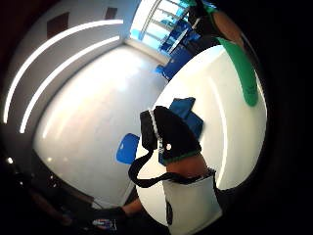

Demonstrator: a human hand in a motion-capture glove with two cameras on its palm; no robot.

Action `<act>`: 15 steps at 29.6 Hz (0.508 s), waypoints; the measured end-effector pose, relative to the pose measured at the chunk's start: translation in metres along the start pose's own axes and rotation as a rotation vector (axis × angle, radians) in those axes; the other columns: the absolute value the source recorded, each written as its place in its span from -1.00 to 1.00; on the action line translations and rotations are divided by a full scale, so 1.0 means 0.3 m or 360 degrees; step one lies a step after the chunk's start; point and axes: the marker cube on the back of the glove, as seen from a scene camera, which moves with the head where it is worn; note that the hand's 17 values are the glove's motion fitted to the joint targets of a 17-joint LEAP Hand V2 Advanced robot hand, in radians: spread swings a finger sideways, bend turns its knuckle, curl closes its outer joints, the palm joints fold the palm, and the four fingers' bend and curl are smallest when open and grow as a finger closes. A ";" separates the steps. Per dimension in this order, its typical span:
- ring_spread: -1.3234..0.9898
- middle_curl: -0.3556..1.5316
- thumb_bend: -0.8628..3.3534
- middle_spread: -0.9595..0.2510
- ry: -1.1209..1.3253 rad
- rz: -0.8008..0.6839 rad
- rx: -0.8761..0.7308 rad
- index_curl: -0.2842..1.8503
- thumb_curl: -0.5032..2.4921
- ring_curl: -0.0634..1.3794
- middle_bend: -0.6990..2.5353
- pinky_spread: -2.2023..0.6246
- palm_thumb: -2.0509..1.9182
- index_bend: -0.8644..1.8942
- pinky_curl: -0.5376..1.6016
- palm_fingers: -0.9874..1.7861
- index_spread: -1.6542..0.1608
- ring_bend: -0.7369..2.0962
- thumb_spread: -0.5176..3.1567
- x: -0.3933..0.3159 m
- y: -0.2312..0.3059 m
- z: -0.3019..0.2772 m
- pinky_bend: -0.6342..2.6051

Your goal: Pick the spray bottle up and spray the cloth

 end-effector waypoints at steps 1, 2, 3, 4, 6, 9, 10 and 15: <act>0.12 -0.34 -0.59 0.50 -0.0010 0.0037 0.0020 -0.39 -0.46 -0.52 -0.47 0.68 0.28 -0.24 -0.17 0.13 0.37 -0.29 -0.09 0.007 -0.009 0.001 -0.44; 0.13 -0.34 -0.59 0.51 -0.0016 0.0070 0.0036 -0.40 -0.45 -0.52 -0.47 0.68 0.28 -0.25 -0.17 0.13 0.37 -0.29 -0.09 0.014 -0.017 0.003 -0.44; 0.13 -0.34 -0.59 0.51 -0.0018 0.0097 0.0051 -0.40 -0.45 -0.51 -0.47 0.67 0.28 -0.26 -0.16 0.12 0.38 -0.29 -0.09 0.019 -0.023 0.006 -0.44; 0.13 -0.34 -0.60 0.51 -0.0017 0.0118 0.0065 -0.40 -0.45 -0.51 -0.46 0.67 0.28 -0.26 -0.16 0.12 0.38 -0.29 -0.09 0.024 -0.029 0.009 -0.43; 0.13 -0.34 -0.60 0.53 -0.0010 0.0151 0.0091 -0.41 -0.45 -0.50 -0.47 0.67 0.28 -0.28 -0.16 0.10 0.38 -0.28 -0.09 0.032 -0.040 0.016 -0.42; 0.14 -0.34 -0.60 0.55 -0.0002 0.0182 0.0109 -0.43 -0.45 -0.48 -0.48 0.68 0.29 -0.30 -0.14 0.05 0.38 -0.26 -0.09 0.043 -0.058 0.022 -0.40; 0.14 -0.34 -0.60 0.57 0.0000 0.0188 0.0111 -0.43 -0.45 -0.48 -0.48 0.68 0.29 -0.29 -0.14 0.04 0.38 -0.27 -0.09 0.046 -0.065 0.023 -0.39; 0.16 -0.35 -0.60 0.58 -0.0004 0.0234 0.0121 -0.44 -0.45 -0.48 -0.48 0.68 0.29 -0.27 -0.13 -0.03 0.37 -0.29 -0.08 0.069 -0.097 0.027 -0.37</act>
